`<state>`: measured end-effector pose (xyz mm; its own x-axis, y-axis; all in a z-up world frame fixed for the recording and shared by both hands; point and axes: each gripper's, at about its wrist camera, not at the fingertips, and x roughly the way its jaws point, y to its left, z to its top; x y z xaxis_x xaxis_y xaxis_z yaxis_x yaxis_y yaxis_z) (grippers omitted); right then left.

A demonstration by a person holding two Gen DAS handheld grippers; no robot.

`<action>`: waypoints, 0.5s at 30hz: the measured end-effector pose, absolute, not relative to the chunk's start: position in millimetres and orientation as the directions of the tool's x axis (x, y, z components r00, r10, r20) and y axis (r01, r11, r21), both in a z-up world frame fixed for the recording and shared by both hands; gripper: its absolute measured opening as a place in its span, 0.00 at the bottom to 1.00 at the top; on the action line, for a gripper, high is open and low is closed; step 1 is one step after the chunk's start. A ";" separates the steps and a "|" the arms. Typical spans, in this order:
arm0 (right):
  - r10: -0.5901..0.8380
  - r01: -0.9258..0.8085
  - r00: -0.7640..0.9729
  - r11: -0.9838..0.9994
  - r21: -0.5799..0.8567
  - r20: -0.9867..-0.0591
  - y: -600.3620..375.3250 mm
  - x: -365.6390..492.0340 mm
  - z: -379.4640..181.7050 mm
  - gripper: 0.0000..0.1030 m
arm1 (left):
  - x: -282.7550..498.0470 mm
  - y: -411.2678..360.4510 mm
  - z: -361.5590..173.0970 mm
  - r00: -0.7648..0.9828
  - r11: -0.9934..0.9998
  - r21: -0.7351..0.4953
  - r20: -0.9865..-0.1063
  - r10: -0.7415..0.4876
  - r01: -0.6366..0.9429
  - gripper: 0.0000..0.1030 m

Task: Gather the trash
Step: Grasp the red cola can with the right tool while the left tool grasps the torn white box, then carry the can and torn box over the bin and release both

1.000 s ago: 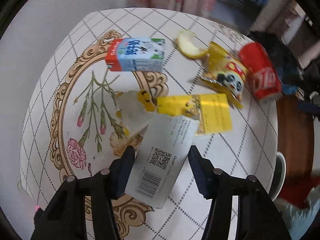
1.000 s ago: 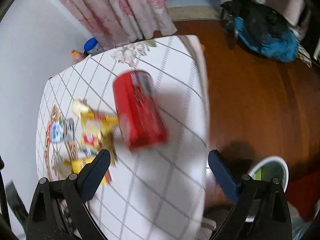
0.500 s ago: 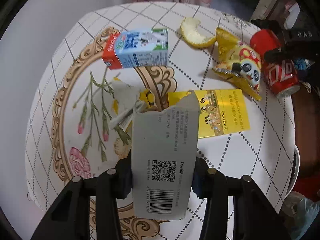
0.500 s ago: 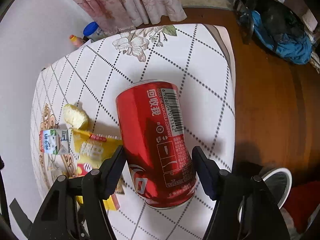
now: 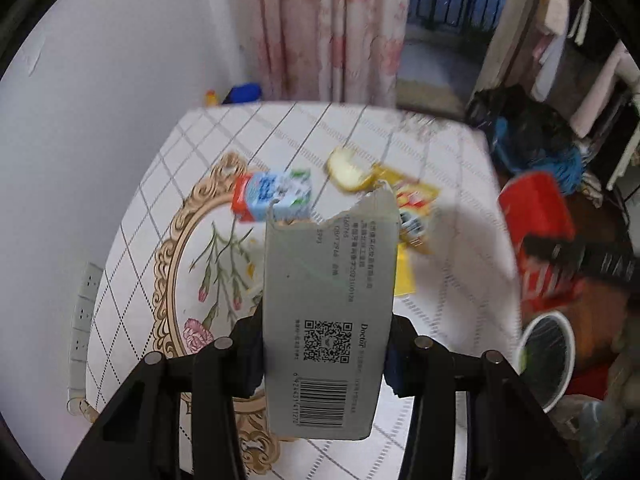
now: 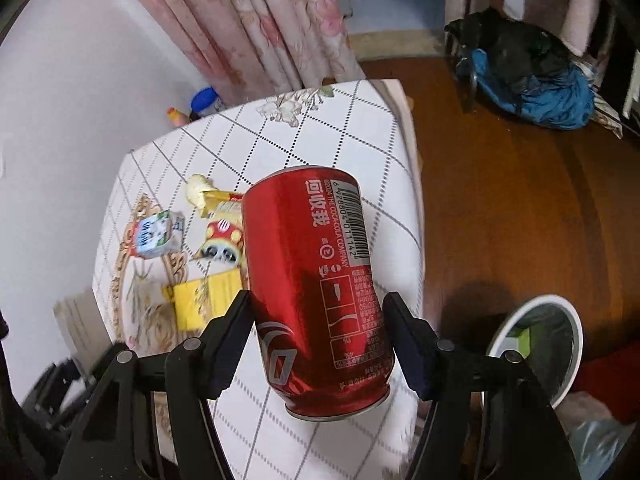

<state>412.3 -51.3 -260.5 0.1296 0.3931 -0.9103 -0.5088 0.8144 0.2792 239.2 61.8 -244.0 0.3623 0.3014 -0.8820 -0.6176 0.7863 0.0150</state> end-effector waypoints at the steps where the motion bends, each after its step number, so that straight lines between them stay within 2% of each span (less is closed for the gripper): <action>1: 0.406 -0.502 0.139 0.815 0.289 -0.903 -61.6 407.6 -254.2 0.65 | 239.8 57.4 -236.4 0.380 0.791 0.006 -0.874 0.301 -0.612 0.41; 7: 0.457 -0.454 0.214 0.829 0.327 -0.863 -134.7 395.1 -214.5 0.65 | 253.1 18.3 -196.2 0.476 0.831 -0.057 -0.840 0.260 -0.554 0.41; 15: 0.405 -0.326 0.301 0.894 0.306 -0.863 -264.9 410.2 -197.6 0.65 | 303.7 -73.5 -192.9 0.529 0.897 -0.140 -0.841 0.116 -0.420 0.41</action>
